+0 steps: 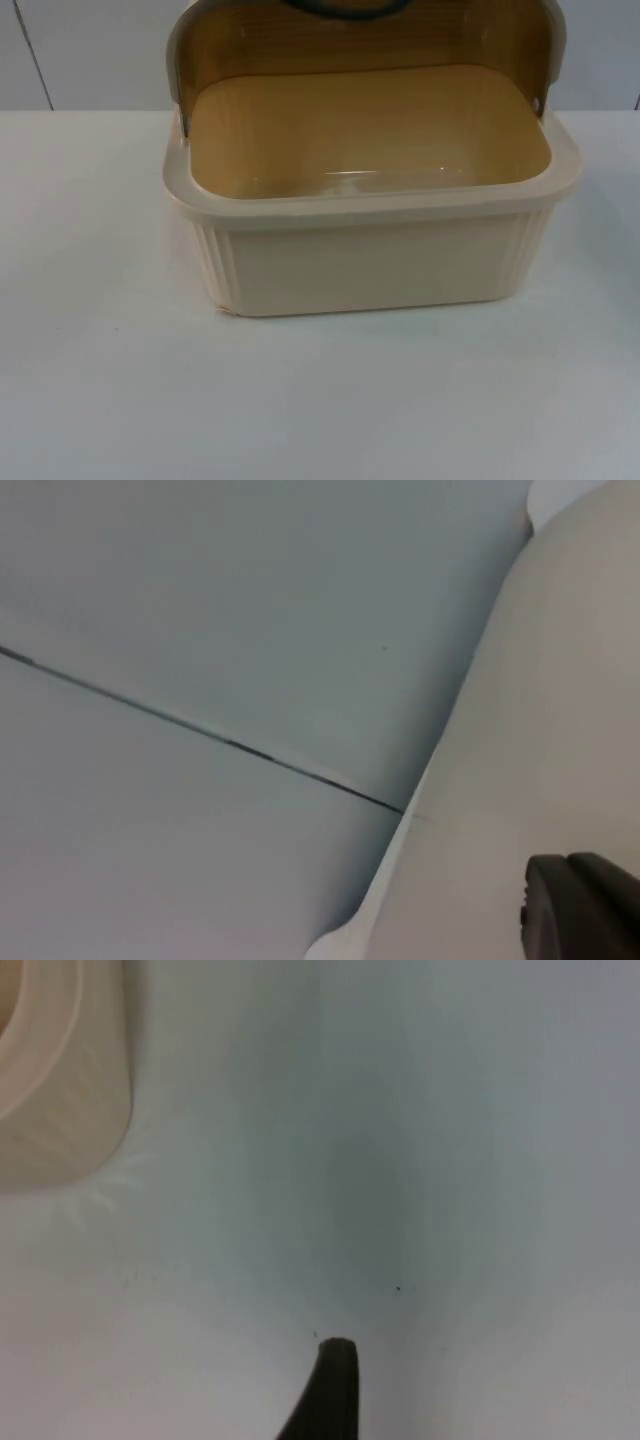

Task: Open the box lid with the left hand, place the block into the box with the right hand, then close the box lid with the left hand.

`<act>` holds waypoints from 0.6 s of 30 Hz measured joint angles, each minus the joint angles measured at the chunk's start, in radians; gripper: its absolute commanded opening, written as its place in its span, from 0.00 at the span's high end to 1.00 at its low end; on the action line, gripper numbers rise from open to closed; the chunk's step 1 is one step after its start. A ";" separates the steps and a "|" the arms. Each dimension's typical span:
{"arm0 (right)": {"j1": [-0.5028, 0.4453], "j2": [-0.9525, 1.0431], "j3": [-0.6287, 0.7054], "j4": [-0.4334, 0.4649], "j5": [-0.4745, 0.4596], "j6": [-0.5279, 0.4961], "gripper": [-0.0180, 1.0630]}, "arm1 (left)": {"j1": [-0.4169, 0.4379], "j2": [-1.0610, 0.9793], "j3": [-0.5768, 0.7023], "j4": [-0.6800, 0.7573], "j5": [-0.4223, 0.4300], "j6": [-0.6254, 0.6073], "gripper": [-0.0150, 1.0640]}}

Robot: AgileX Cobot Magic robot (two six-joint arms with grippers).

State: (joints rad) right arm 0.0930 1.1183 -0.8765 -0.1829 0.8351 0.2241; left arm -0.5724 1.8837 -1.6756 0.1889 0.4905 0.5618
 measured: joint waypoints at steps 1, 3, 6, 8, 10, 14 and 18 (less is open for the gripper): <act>0.000 0.000 0.000 0.000 -0.002 0.000 0.29 | -0.001 0.005 0.000 -0.005 -0.002 0.008 0.99; 0.000 0.000 0.000 0.000 -0.006 0.000 0.29 | -0.006 0.015 0.000 -0.015 -0.005 0.022 0.99; 0.000 0.000 0.000 0.000 -0.008 0.000 0.29 | -0.006 0.028 0.000 -0.019 -0.007 0.029 0.99; 0.000 0.000 0.000 0.000 -0.008 0.000 0.29 | -0.006 0.036 0.000 -0.035 -0.003 0.033 0.99; 0.000 0.000 0.000 0.000 -0.008 0.000 0.29 | -0.006 0.036 0.000 -0.042 -0.003 0.033 0.99; 0.000 0.000 0.000 0.000 -0.012 0.000 0.29 | -0.006 0.039 0.000 -0.053 -0.001 0.035 0.99; 0.000 0.000 0.000 0.000 -0.014 0.000 0.29 | -0.006 0.049 0.000 -0.058 0.010 0.037 0.99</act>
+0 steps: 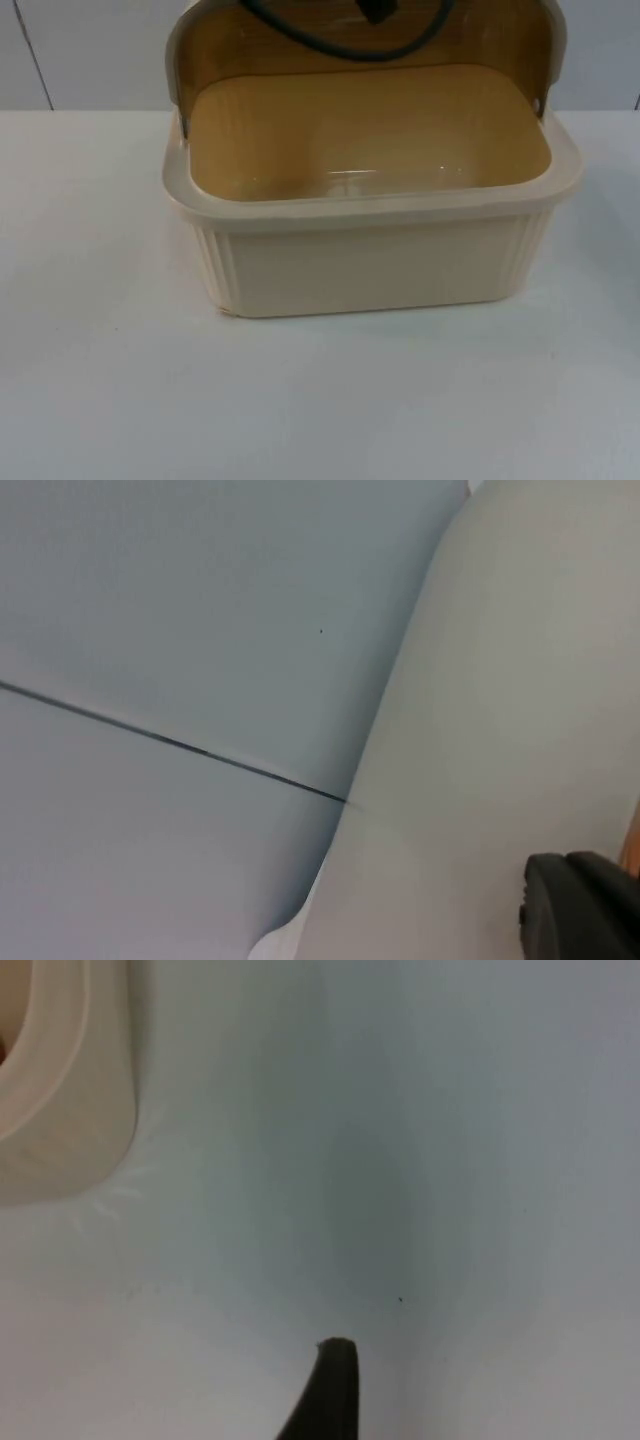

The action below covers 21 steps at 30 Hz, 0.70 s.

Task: Open the box lid with the left hand, place the block into the box with the right hand, then close the box lid with the left hand.

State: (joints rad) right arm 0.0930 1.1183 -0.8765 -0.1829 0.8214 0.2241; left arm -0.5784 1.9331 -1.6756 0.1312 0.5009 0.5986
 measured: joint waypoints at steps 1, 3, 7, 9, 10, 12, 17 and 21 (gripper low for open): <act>0.000 0.000 0.000 0.000 -0.002 0.000 0.29 | 0.000 0.002 0.000 0.000 0.000 0.002 0.99; 0.000 0.000 0.000 0.000 -0.001 0.000 0.29 | -0.002 0.002 0.000 0.000 0.006 0.002 0.99; 0.000 0.000 0.000 0.000 -0.001 0.000 0.29 | -0.002 0.002 -0.003 0.000 0.029 0.004 0.99; 0.000 0.000 0.000 0.000 -0.001 0.000 0.29 | -0.011 0.002 -0.005 0.000 0.085 0.023 0.99; 0.000 0.000 0.000 0.000 -0.002 0.000 0.29 | -0.018 0.002 -0.007 0.000 0.104 0.035 0.99; 0.000 0.000 0.000 -0.003 -0.002 0.000 0.29 | -0.027 0.000 -0.009 0.000 0.130 0.042 0.99; 0.000 0.000 0.000 -0.010 -0.002 -0.003 0.29 | -0.061 -0.005 -0.009 0.000 0.194 0.057 0.99; 0.000 0.000 0.000 -0.010 -0.002 -0.003 0.29 | -0.069 -0.005 -0.009 0.000 0.222 0.047 0.99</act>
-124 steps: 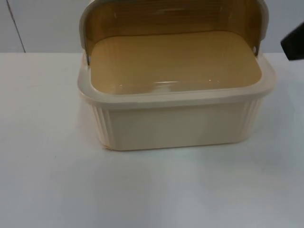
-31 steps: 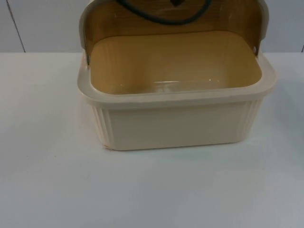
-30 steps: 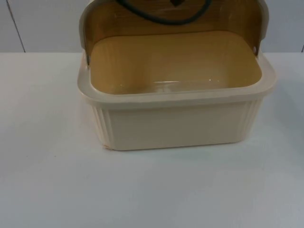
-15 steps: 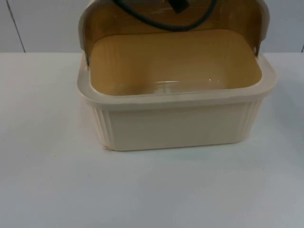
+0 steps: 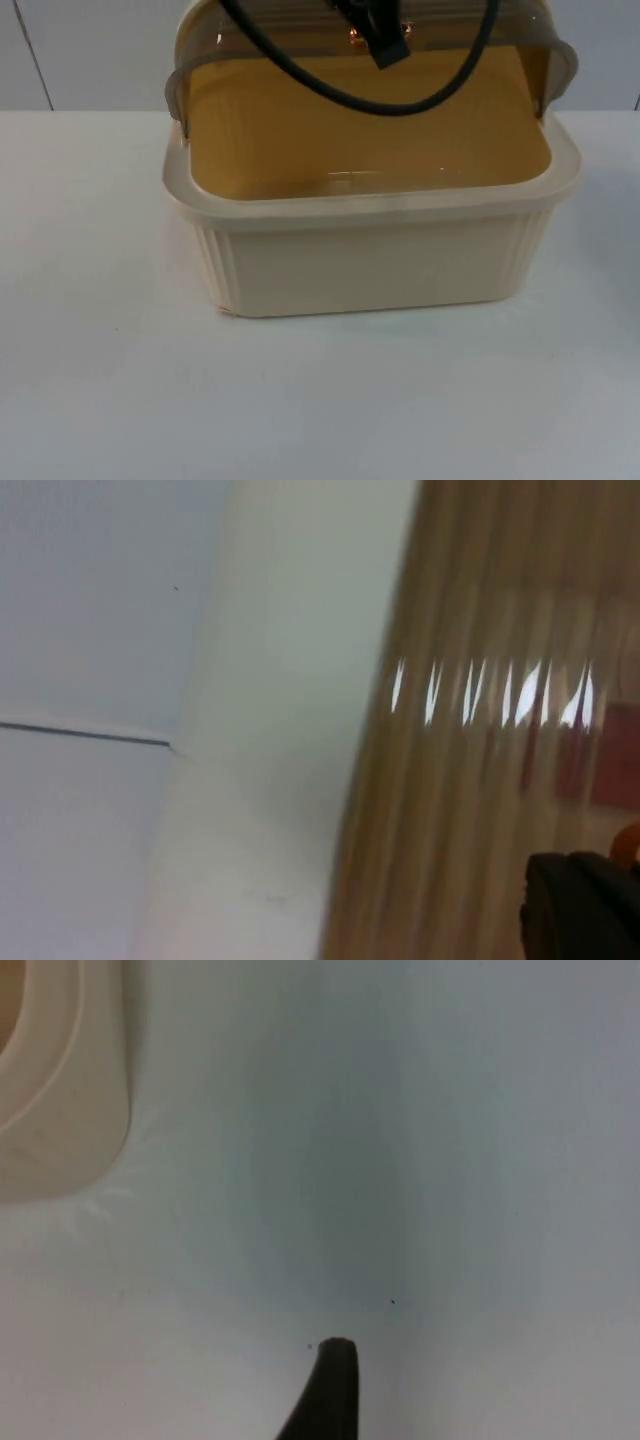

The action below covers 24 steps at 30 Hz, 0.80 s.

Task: Open the box lid with the left hand, place the block into the box with the right hand, then close the box lid with the left hand.

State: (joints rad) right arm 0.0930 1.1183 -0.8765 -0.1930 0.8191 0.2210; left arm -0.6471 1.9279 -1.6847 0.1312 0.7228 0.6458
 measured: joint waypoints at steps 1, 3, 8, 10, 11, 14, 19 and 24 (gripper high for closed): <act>0.000 0.000 0.000 0.000 0.000 0.000 0.29 | -0.005 0.000 0.000 0.000 0.007 -0.010 0.99; 0.000 0.000 0.000 0.000 0.000 0.000 0.29 | -0.014 0.000 0.000 0.016 0.025 -0.046 0.99; 0.000 0.000 0.000 0.000 0.000 0.000 0.29 | -0.063 0.000 0.013 0.133 0.047 -0.158 0.99; 0.000 0.000 0.000 0.000 0.000 0.000 0.29 | -0.073 0.000 0.023 0.157 0.047 -0.184 0.99; 0.000 0.000 0.000 0.000 0.000 0.000 0.29 | -0.083 -0.002 0.039 0.179 0.045 -0.210 0.99; 0.000 0.000 0.000 0.000 0.000 0.000 0.29 | -0.101 -0.006 0.081 0.206 0.024 -0.257 0.99; 0.000 0.000 0.000 0.000 0.000 0.000 0.29 | -0.132 -0.016 0.172 0.216 -0.010 -0.339 0.99; 0.000 0.000 0.000 0.000 0.000 0.000 0.29 | -0.165 -0.003 0.219 0.234 -0.026 -0.370 0.99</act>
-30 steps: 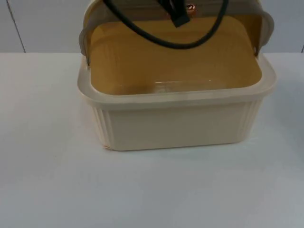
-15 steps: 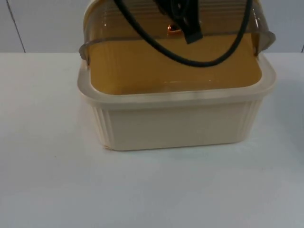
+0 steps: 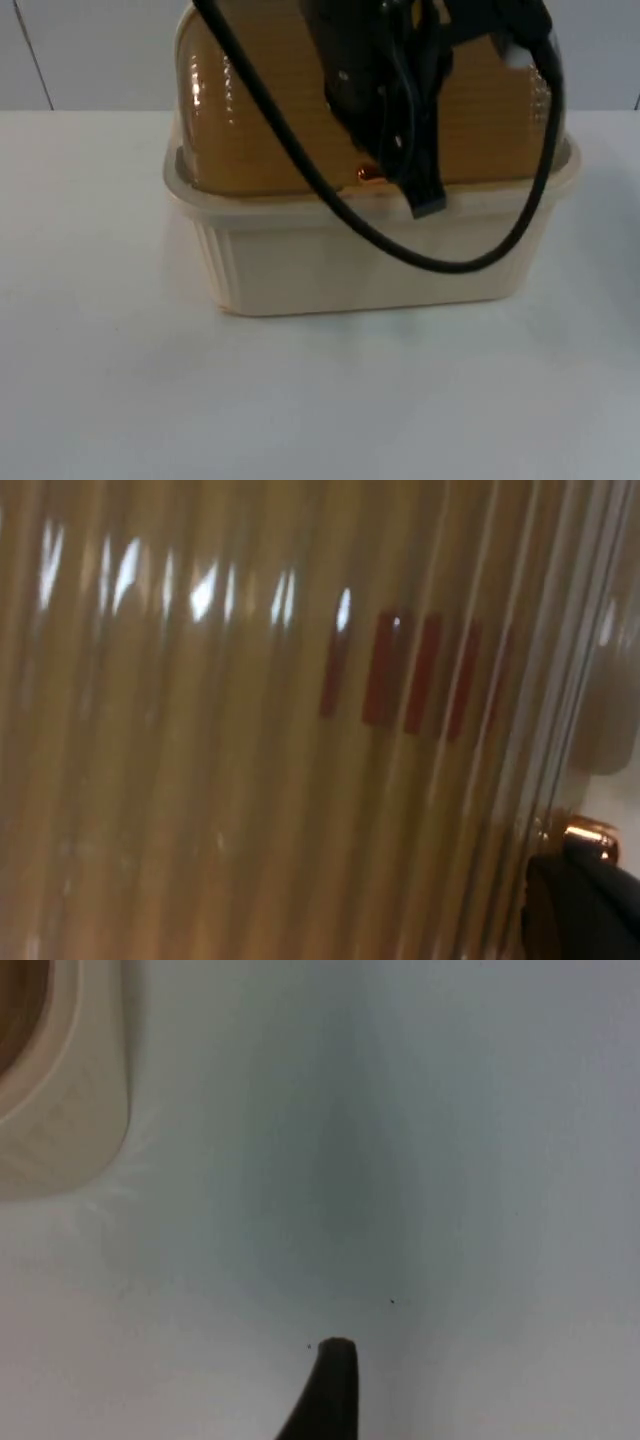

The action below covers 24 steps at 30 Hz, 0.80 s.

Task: Open the box lid with the left hand, place the block into the box with the right hand, then close the box lid with the left hand.

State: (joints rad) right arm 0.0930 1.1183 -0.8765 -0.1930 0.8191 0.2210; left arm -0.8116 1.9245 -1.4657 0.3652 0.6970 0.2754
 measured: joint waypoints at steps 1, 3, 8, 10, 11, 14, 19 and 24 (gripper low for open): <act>0.000 0.000 0.000 0.000 0.000 0.000 0.29 | -0.005 0.002 0.002 0.005 -0.003 -0.002 0.99; 0.000 0.000 0.000 0.000 0.000 0.000 0.29 | -0.013 0.002 0.002 0.007 -0.004 -0.006 0.99; 0.000 0.000 0.000 0.000 0.000 0.000 0.29 | -0.041 0.002 0.002 0.009 0.033 -0.008 0.99; 0.000 0.000 0.000 0.000 0.000 0.000 0.29 | -0.047 0.000 0.004 0.009 0.046 -0.008 0.99; 0.000 0.000 0.000 0.000 0.000 0.000 0.29 | -0.053 -0.008 0.004 0.007 0.066 -0.010 0.99; 0.000 0.000 0.000 0.000 0.000 0.000 0.29 | -0.063 -0.038 0.006 -0.007 0.098 -0.010 0.99; 0.000 0.000 0.000 0.000 0.000 0.000 0.29 | -0.050 -0.177 0.008 -0.096 0.122 -0.012 0.99; 0.000 0.000 0.000 0.000 0.000 0.000 0.29 | 0.091 -0.281 0.008 -0.203 0.140 -0.004 0.99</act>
State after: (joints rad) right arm 0.0930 1.1183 -0.8765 -0.1930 0.8191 0.2210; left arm -0.7209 1.6430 -1.4581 0.1626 0.8373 0.2711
